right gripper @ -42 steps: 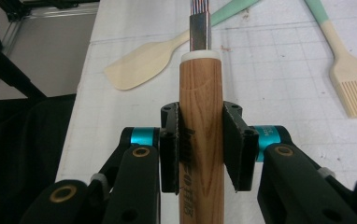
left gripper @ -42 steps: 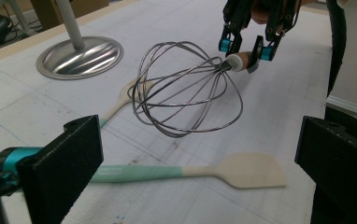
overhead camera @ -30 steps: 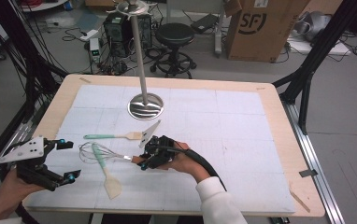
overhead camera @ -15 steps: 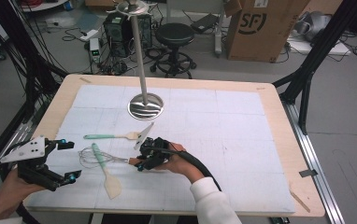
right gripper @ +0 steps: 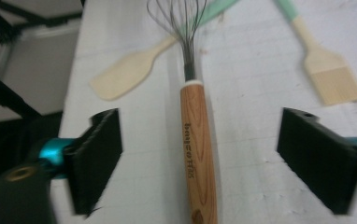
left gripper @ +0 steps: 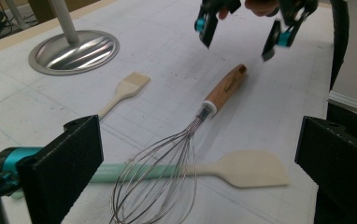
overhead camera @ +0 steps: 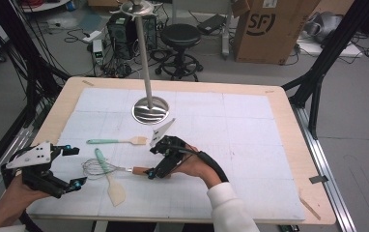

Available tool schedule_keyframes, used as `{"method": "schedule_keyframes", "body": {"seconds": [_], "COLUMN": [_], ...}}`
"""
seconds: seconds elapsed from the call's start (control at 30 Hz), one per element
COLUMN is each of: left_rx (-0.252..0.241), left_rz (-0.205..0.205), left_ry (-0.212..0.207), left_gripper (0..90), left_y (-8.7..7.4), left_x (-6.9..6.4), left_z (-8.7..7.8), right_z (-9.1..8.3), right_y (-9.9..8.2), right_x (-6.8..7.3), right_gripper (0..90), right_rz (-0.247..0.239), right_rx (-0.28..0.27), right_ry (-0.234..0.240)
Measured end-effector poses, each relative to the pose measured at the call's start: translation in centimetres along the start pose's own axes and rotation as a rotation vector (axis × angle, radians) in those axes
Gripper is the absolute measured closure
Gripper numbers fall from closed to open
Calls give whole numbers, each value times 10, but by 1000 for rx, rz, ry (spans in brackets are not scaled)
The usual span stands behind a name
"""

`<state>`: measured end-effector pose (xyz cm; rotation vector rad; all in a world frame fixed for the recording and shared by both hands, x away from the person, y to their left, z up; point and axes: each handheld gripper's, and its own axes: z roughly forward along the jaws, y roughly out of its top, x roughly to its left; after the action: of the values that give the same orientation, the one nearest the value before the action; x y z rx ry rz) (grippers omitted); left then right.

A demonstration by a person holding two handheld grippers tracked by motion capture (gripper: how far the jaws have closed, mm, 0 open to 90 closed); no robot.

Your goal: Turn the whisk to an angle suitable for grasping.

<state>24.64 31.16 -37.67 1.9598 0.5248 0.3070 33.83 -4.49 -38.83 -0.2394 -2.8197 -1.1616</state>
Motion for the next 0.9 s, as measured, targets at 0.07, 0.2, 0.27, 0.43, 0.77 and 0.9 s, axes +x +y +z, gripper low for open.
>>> {"method": "schedule_keyframes", "body": {"seconds": [0.07,0.2,0.27,0.43,0.77,0.9], "left_rx": [-1,0,-2,-4,0,1], "left_rz": [8,12,16,20,10,10], "left_ry": [-1,5,-1,-25,-19,-13], "left_gripper": [16,16,16,16,16,16], "left_y": [1,4,5,6,1,1], "left_x": [-2,-3,-3,-2,-2,-3], "left_z": [1,4,5,11,9,7], "right_z": [-14,-38,-49,-76,-121,-137], "right_y": [-3,-12,-18,-36,-75,-94], "right_x": [-1,2,4,9,19,20], "right_gripper": [88,1,1,1,1,1], "right_rz": [-8,1,-2,14,49,93], "right_rx": [-57,-105,-114,-135,-197,-245], "right_ry": [9,1,-21,-69,-167,-188]}}
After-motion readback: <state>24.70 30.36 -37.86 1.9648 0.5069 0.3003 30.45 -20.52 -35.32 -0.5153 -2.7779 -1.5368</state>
